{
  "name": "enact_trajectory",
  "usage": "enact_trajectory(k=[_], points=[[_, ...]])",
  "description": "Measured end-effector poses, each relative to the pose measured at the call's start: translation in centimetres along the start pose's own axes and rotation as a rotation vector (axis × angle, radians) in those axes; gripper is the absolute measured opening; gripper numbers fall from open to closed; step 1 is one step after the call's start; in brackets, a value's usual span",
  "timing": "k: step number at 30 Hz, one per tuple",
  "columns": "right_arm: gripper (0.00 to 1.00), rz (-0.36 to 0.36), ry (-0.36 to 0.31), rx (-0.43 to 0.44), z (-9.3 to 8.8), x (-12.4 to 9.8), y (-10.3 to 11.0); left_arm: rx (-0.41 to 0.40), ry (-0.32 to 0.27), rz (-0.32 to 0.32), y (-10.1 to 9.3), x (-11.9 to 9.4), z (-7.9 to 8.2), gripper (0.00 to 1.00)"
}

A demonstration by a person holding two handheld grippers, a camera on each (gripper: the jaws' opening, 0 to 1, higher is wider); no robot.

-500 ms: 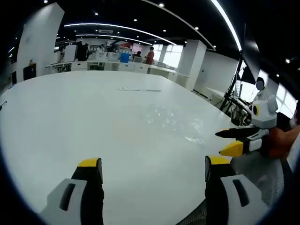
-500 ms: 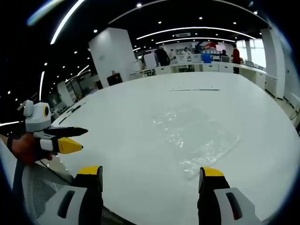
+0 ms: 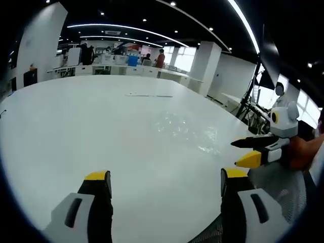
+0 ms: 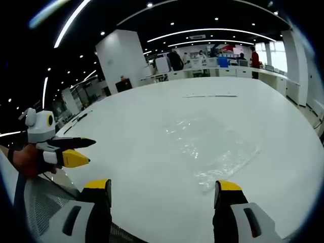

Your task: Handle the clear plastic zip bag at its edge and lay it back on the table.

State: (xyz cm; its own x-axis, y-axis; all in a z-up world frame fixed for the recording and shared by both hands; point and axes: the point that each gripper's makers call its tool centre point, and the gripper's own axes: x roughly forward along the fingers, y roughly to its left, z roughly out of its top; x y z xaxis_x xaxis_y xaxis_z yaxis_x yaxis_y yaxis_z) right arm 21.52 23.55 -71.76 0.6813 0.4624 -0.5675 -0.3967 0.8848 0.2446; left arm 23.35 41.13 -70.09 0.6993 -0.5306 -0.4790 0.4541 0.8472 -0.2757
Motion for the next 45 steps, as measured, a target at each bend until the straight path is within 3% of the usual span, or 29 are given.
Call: enact_trajectory(k=[45], points=[[0.81,-0.011,0.002,-0.002,0.01,-0.23,-0.11,-0.014,0.009,-0.014,-0.03,0.07,-0.24,0.83]])
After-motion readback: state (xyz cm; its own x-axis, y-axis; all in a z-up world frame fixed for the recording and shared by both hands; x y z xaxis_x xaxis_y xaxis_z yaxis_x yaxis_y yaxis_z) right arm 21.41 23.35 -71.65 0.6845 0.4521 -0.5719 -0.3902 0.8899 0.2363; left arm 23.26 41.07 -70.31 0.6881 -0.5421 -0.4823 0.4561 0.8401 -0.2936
